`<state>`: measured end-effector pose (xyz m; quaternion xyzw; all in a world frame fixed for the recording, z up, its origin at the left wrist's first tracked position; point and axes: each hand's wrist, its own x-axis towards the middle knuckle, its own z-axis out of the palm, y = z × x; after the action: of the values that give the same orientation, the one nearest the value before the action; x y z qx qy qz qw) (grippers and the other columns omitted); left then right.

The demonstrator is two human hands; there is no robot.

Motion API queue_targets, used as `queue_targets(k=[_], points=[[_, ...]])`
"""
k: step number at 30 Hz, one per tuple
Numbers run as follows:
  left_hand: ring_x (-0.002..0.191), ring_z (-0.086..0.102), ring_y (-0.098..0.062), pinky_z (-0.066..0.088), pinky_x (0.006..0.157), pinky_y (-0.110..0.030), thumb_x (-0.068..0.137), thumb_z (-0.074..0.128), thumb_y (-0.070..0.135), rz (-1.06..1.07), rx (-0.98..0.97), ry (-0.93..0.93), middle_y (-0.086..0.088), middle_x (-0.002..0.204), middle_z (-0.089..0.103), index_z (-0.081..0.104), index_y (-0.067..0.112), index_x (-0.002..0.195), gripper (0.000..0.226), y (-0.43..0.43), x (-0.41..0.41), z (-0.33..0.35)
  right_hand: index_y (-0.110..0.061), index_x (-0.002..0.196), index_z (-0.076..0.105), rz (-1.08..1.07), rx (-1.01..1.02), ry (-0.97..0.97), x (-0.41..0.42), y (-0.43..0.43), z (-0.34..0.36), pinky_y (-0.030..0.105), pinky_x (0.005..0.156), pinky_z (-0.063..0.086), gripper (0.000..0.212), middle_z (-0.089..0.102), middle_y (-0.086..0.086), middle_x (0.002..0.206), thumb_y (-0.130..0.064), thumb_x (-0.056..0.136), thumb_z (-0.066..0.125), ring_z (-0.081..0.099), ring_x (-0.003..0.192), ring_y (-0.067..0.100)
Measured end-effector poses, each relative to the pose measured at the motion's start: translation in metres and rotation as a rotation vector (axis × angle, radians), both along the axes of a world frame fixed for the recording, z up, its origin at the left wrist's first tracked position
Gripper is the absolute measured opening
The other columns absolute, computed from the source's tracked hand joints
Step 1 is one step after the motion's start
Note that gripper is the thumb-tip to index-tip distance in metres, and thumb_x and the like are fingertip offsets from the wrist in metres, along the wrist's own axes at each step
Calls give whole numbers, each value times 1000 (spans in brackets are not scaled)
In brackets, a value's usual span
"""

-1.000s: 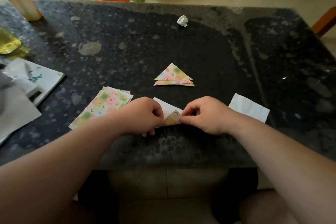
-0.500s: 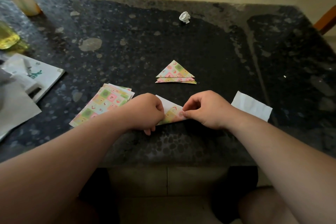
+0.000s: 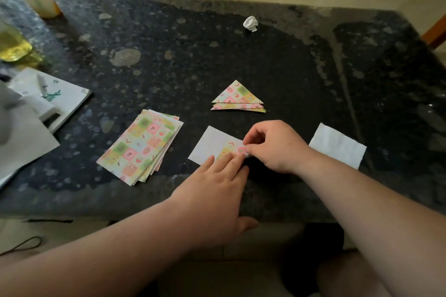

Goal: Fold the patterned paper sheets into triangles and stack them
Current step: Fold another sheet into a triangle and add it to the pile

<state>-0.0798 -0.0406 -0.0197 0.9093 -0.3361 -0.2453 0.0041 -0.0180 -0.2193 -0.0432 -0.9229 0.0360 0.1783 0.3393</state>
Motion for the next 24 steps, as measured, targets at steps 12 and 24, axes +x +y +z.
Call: queue_targets(k=[12,24], points=[[152,-27,-20,-4,128,-40,95,31,76,122,-45,35,-6,166,-27,-21,13,158,103,0,5,-23,-30,93,71,-67,-38,-45,2,10,1,22,73,51,4,66,-13,91,-27,94,74,62,86,6],[152,-26,-22,-8,127,-44,97,24,76,113,-23,-30,-8,167,-24,-20,11,158,99,-2,4,-25,-30,91,70,-115,-40,-60,1,14,-4,21,71,50,7,65,-14,89,-26,94,74,61,84,5]])
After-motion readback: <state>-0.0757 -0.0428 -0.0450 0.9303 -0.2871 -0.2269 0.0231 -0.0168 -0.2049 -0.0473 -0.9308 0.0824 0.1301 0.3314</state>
